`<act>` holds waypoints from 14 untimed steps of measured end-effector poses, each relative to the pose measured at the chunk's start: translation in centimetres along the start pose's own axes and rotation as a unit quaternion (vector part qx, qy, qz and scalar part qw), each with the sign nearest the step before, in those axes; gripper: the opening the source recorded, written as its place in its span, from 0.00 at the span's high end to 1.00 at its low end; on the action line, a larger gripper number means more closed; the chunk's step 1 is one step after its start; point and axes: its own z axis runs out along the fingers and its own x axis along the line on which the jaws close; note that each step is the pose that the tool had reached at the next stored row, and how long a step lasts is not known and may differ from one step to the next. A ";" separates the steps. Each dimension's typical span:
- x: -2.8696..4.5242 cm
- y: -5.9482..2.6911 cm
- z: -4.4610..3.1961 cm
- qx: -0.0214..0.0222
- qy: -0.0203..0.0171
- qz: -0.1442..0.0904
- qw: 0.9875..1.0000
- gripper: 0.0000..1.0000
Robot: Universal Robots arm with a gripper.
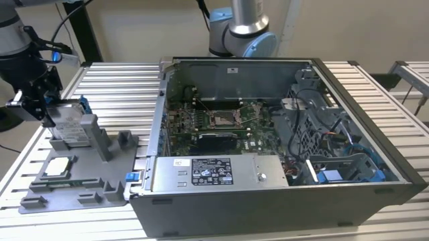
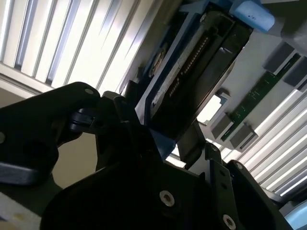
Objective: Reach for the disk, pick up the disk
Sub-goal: 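Pick up the disk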
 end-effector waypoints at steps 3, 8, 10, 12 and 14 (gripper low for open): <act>0.01 0.01 0.54 0.000 0.000 0.000 1.000 0.00; 0.01 0.01 0.86 0.001 0.000 0.000 1.000 0.00; 0.01 0.01 0.87 0.001 0.000 0.000 1.000 0.00; 0.01 0.01 0.87 0.002 0.000 0.000 1.000 0.00; 0.01 0.00 0.87 0.002 0.000 0.000 1.000 1.00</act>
